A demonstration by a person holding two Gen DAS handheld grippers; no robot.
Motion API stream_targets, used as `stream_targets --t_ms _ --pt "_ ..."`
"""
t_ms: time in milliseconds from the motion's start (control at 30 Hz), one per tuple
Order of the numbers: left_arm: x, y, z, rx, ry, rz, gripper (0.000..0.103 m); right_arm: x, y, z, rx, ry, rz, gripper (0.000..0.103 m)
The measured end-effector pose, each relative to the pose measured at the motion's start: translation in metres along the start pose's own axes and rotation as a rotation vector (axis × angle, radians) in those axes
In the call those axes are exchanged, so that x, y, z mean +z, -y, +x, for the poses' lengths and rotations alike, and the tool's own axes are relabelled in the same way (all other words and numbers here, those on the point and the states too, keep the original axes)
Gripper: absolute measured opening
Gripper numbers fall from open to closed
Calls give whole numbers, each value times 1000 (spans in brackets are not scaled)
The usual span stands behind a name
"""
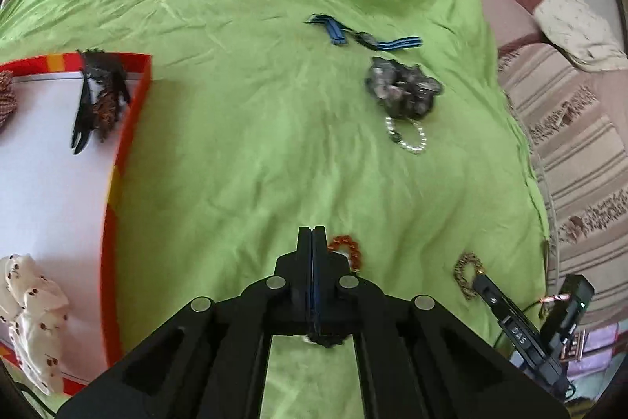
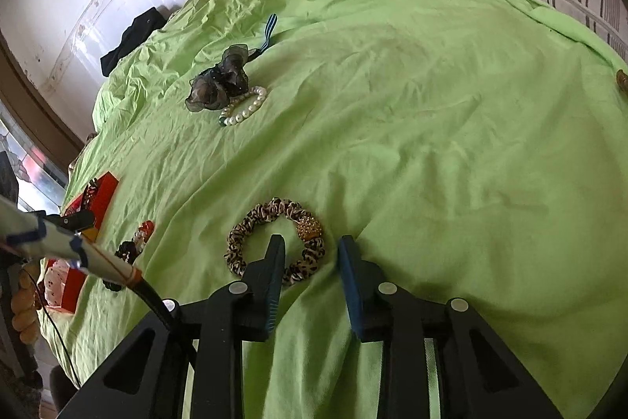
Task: Organize jewelry
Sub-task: 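Carry both bracelets over the tray and open both tools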
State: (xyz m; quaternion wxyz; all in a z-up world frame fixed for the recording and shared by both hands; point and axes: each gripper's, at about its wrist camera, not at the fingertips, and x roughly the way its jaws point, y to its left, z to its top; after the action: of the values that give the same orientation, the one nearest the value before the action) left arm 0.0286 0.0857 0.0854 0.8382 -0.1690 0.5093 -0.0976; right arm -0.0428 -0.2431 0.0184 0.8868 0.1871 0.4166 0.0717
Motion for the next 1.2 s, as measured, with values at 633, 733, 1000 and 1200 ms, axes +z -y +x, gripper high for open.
stream_targets --t_ms 633,733,1000,1200 --pt "6 37 70 20 -151 129 5 0 1 3 3 -3 -9 31" --pt "14 34 42 -29 -82 76 5 -1 -1 2 3 -2 -17 31" --pt "11 35 -52 -93 92 46 5 -3 4 -7 21 6 21 12" --pt "-14 22 -95 -86 138 33 5 3 4 -28 65 17 48 9"
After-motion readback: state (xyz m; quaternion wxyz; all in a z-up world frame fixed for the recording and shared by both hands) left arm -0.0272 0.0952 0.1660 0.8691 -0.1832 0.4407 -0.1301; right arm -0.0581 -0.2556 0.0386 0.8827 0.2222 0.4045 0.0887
